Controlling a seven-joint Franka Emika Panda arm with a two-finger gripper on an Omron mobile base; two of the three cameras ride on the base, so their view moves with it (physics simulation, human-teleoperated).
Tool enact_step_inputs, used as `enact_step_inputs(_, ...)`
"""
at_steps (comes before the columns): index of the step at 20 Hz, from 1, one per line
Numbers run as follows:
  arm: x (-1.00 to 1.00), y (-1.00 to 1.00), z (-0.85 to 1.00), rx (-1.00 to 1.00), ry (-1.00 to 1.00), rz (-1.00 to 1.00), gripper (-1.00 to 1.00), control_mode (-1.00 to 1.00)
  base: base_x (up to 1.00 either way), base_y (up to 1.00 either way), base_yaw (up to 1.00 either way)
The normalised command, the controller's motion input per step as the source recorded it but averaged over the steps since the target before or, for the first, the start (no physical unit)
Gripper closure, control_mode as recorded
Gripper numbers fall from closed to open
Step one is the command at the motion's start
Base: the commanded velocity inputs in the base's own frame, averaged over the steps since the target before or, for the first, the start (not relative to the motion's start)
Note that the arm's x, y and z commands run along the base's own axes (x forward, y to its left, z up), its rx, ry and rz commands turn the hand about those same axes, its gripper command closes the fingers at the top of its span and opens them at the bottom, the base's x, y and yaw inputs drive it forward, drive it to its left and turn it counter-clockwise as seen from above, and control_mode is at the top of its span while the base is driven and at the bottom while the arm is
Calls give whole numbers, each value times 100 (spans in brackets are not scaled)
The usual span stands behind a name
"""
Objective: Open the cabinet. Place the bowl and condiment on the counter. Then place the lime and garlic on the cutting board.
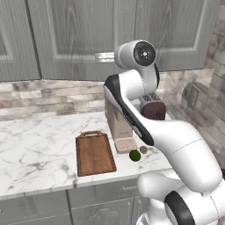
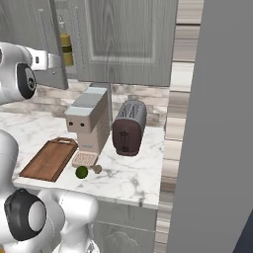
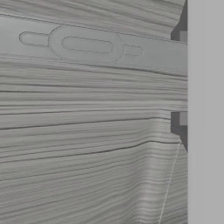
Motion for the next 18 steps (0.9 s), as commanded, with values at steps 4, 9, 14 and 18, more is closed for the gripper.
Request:
enact_step_inputs(4,-31,100,0,-3,0,0,100,-100,0,0,0)
enact_step_inputs(9,-40,100,0,-3,0,0,100,-100,0,0,0)
enact_step_inputs(14,-38,100,0,-3,0,0,100,-100,0,0,0)
enact_step_inputs(18,-32,100,0,-4,0,0,100,-100,0,0,0)
